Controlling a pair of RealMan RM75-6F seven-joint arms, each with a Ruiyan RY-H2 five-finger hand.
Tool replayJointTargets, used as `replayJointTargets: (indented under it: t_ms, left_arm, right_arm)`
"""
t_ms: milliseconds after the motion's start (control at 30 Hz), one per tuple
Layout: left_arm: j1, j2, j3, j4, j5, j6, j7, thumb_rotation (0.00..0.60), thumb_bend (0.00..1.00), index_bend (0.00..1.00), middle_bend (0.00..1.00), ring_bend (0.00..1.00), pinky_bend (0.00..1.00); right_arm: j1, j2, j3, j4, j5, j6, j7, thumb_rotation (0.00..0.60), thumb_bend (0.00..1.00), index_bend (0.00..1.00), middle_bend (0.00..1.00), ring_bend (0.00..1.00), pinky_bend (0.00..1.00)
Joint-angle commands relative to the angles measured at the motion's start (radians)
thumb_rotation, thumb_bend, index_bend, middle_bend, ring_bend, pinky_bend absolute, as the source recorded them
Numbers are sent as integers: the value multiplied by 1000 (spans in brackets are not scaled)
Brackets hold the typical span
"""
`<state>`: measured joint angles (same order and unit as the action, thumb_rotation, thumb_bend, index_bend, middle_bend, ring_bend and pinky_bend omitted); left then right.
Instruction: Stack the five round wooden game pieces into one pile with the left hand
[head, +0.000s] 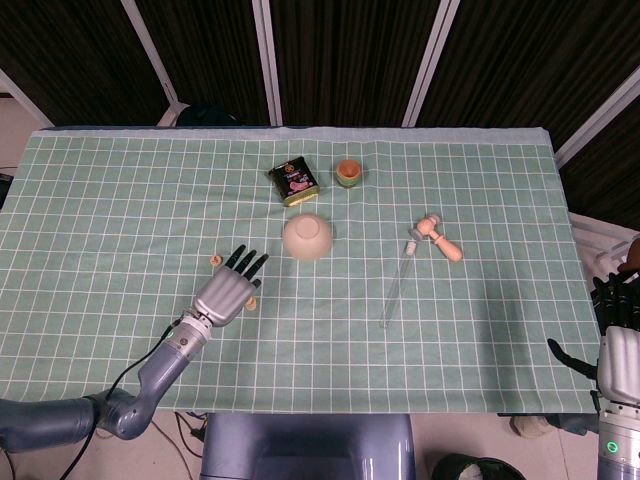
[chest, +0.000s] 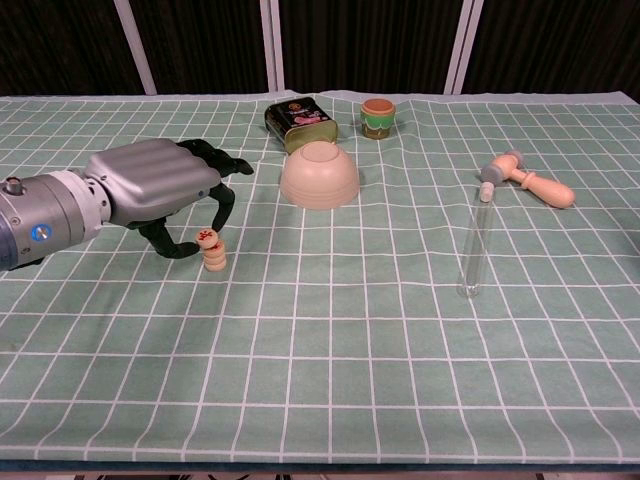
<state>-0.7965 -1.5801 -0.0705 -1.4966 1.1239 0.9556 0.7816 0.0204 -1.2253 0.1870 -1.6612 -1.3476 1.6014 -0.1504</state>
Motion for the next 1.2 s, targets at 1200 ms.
replayJointTargets:
  t_ms: [1200]
  left_arm:
    - [-17, -20, 16, 13, -4, 19, 9, 600, 316, 443, 12, 0, 0]
  right_arm:
    - [0, 1, 2, -2, 4, 0, 0, 600, 233, 89, 13, 0, 0]
